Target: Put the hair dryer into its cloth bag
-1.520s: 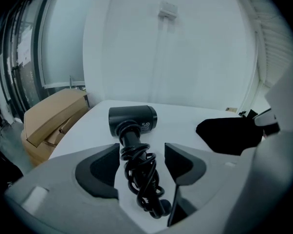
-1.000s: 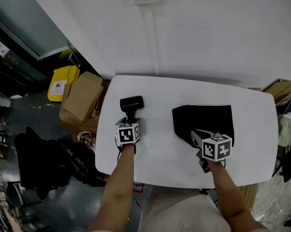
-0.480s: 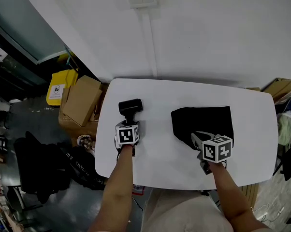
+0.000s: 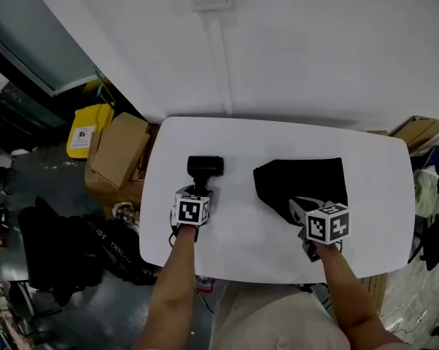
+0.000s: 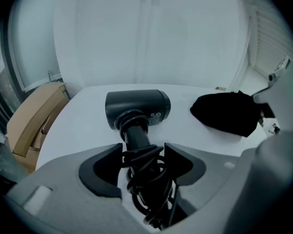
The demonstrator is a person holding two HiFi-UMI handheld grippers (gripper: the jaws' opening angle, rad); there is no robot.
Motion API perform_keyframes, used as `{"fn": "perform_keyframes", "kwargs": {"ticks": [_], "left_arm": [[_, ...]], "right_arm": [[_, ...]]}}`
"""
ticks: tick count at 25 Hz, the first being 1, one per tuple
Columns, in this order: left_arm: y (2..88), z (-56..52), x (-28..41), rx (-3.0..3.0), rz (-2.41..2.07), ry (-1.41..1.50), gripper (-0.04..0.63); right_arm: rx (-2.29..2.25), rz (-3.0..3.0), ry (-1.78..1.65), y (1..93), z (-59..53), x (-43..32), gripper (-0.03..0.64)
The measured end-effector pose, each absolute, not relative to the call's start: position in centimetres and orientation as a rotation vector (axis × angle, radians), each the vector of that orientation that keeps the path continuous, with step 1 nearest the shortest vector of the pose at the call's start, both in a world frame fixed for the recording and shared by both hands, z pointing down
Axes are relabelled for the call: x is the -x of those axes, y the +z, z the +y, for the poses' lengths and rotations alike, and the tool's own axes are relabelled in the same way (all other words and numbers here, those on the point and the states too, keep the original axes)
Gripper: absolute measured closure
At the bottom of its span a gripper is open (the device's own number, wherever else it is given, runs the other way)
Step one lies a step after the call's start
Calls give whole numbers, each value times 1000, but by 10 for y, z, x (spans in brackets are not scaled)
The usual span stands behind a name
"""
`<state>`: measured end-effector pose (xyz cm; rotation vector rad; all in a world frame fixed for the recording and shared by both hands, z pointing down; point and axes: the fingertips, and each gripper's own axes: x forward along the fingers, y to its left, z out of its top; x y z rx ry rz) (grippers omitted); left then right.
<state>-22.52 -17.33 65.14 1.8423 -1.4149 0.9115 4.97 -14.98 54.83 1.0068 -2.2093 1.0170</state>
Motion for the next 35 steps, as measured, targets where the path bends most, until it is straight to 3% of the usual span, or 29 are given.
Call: {"fn": "perform_keyframes", "kwargs": {"ticks": [20,35], "left_arm": [[651,-92,147,-2070,-1107,1083,334],[612,-63,100,-2092,-898,662,350]], "right_arm": [[-1025,-2193,1029,548,-133,-72,589],[-1033,-2182,1035,551,-129,-78,589]]}}
